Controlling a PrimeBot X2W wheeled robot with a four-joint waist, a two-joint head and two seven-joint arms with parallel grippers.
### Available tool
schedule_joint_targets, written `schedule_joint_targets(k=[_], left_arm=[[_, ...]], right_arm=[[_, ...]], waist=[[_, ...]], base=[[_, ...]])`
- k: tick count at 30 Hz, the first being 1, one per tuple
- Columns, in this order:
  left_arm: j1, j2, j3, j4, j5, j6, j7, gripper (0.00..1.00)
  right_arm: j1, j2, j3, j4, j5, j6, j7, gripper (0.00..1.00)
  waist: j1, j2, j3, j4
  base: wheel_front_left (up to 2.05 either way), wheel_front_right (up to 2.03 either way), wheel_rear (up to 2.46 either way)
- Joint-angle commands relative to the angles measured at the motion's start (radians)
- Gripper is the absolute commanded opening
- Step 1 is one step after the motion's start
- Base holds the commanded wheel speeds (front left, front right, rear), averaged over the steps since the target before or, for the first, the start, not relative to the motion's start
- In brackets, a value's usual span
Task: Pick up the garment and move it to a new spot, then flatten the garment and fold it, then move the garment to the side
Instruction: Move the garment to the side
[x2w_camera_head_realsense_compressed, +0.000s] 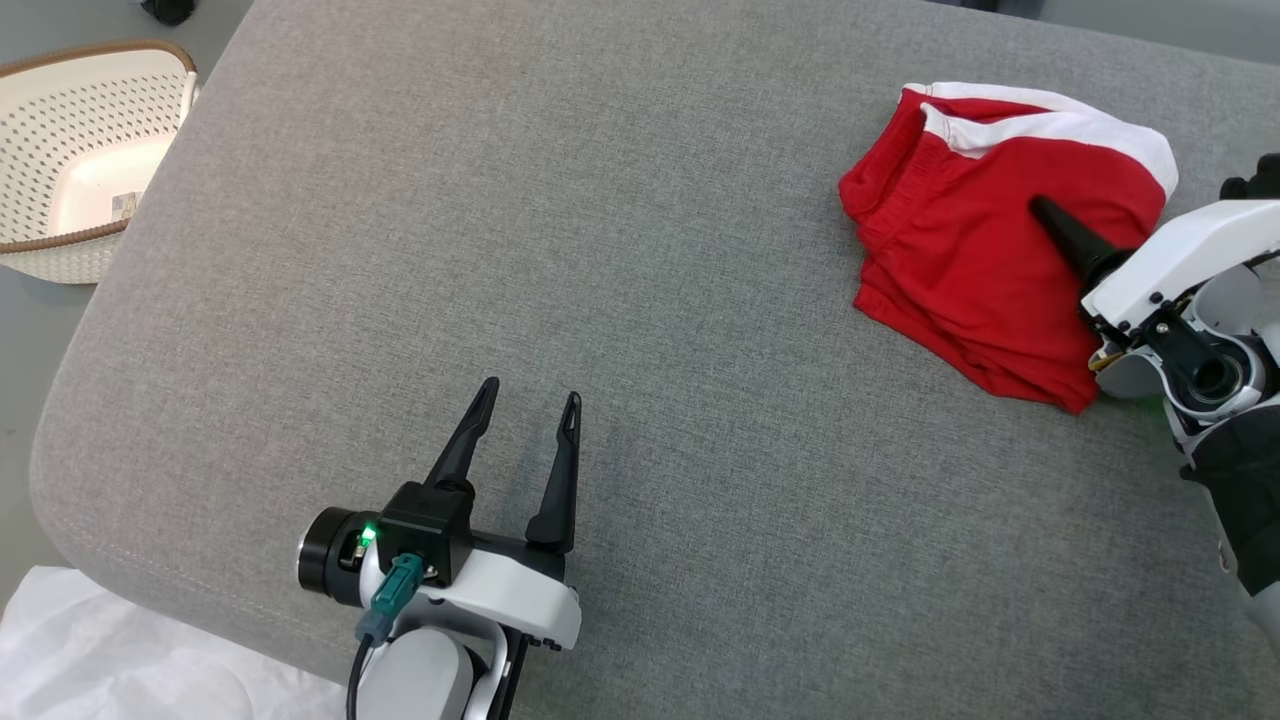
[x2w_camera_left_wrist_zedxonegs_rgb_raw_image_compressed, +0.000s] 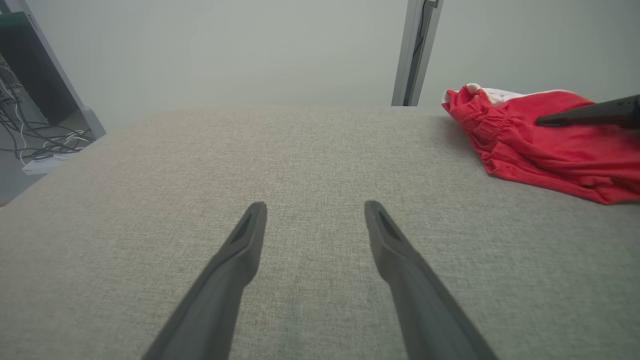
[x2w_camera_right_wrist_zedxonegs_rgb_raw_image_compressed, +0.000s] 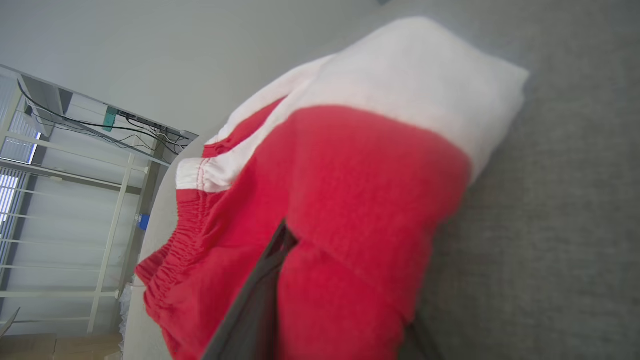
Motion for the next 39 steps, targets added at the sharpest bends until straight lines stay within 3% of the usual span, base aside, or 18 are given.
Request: schedule_joint_targets(k=[1,7,14,22,31,39], left_arm=[[-0.023,0.004,0.001,-0.003,-0.006,0.004,-0.004,1.0],[-0.022,0.004,0.008,-0.003,-0.003,0.006,-0.004,1.0],[-0.029,0.005,0.011,-0.004,-0.008,0.009,-0.004,1.0],[-0.027,0.004,-0.003,-0.005,-0.021,0.013,-0.004,1.0],[-0.004,0.004,-0.013,0.005,-0.044,0.026,-0.004,1.0],[0.009,0.004,0.004,0.01,-0.043,0.014,-0.004,1.0]], right_arm=[[0.038,0.014,0.028,0.022,-0.004,0.0,-0.01,0.0],[0.03,-0.027,0.097,-0.007,-0.041,0.0,-0.043,0.0],[0.023,-0.15,0.32,-0.089,-0.204,0.0,-0.097,0.0],[-0.022,-0.318,0.532,-0.217,-0.301,0.0,-0.087,0.0],[-0.023,-0.502,0.557,-0.34,-0.234,0.0,-0.054,0.0],[0.062,-0.627,0.478,-0.388,-0.166,0.0,-0.057,0.0]], waist=[[0.0,0.0,0.0,-0.004],[0.0,0.0,-0.007,-0.026],[0.0,0.0,-0.045,-0.083],[0.0,0.0,-0.08,-0.166],[0.0,0.0,-0.117,-0.239],[0.0,0.0,-0.126,-0.273]], base=[[0.0,0.0,0.0],[0.0,0.0,0.0],[0.0,0.0,0.0],[0.0,0.0,0.0],[0.0,0.0,0.0],[0.0,0.0,0.0]])
